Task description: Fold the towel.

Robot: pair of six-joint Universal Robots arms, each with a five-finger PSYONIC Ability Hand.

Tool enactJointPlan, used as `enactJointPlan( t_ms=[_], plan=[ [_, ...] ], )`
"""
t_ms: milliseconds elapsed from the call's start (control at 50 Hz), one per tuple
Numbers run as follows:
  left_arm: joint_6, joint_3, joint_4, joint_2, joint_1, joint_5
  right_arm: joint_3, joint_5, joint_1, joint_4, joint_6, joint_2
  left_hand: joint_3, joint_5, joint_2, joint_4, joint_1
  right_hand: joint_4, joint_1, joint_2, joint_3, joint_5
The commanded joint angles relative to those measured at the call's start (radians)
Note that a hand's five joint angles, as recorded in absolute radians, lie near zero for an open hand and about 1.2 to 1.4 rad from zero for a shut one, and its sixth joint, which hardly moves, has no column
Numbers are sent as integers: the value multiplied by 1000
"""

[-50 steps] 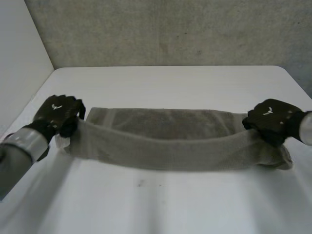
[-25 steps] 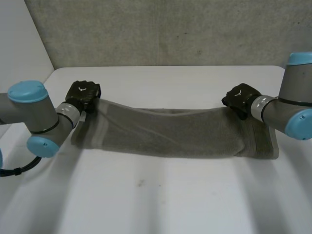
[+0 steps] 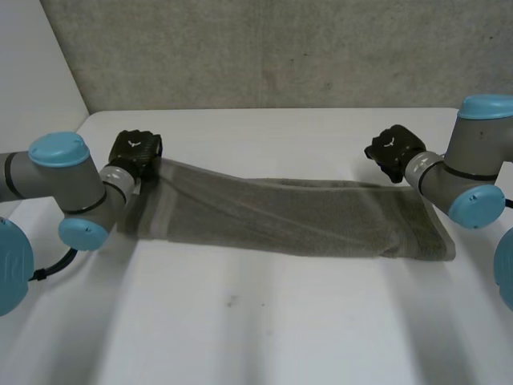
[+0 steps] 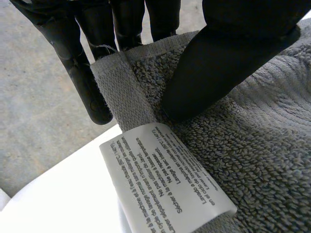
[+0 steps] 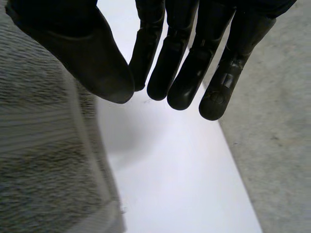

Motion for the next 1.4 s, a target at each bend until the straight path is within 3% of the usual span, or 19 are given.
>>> enactJointPlan(
  t_ms=[20, 80, 120, 140, 180, 360, 580, 800, 1060, 1400],
  plan=[
    [0, 40, -2, -24, 0, -14, -35, 23, 0, -16, 1, 23, 179, 186, 178, 178, 187, 43, 33, 47, 44, 40],
    [0, 42, -4, -26, 0, -14, -37, 23, 0, -16, 1, 25, 179, 186, 178, 178, 187, 28, 19, 32, 29, 25],
    [1, 40, -5, -30, -2, -13, -39, 23, 0, -16, 2, 29, 104, 111, 103, 103, 112, -229, -238, -224, -227, -231],
    [2, 40, -5, -30, -2, -13, -39, 23, 0, -16, 2, 30, 103, 110, 102, 102, 111, -230, -240, -226, -229, -233],
    [3, 34, -16, -30, -9, -16, -39, 32, 0, -15, 10, 28, -1022, -1014, -1022, -1022, -1014, -955, -964, -951, -954, -958],
    [2, 29, -27, -20, -26, -16, 6, 47, -14, 7, 168, -67, -1043, -1036, -1044, -1044, -1035, -1013, -1022, -1008, -1012, -1015],
    [-11, -127, -67, 149, -23, -17, 536, -22, -97, -39, 334, -455, -1043, -1036, -1044, -1044, -1035, -926, -936, -922, -925, -929],
    [-26, -405, -56, 374, -26, -10, 817, -43, -167, -52, 506, -631, -1042, -1035, -1043, -1043, -1034, -782, -792, -778, -781, -785],
    [-201, -590, -53, 534, -20, -5, 1046, -66, -189, -225, 490, -649, -1039, -1032, -1040, -1040, -1031, -674, -683, -669, -673, -676],
    [-224, -663, 7, 559, -14, -5, 1118, -53, -203, -378, 443, -587, -1039, -1032, -1040, -1040, -1031, -630, -639, -625, -629, -632]
  ],
)
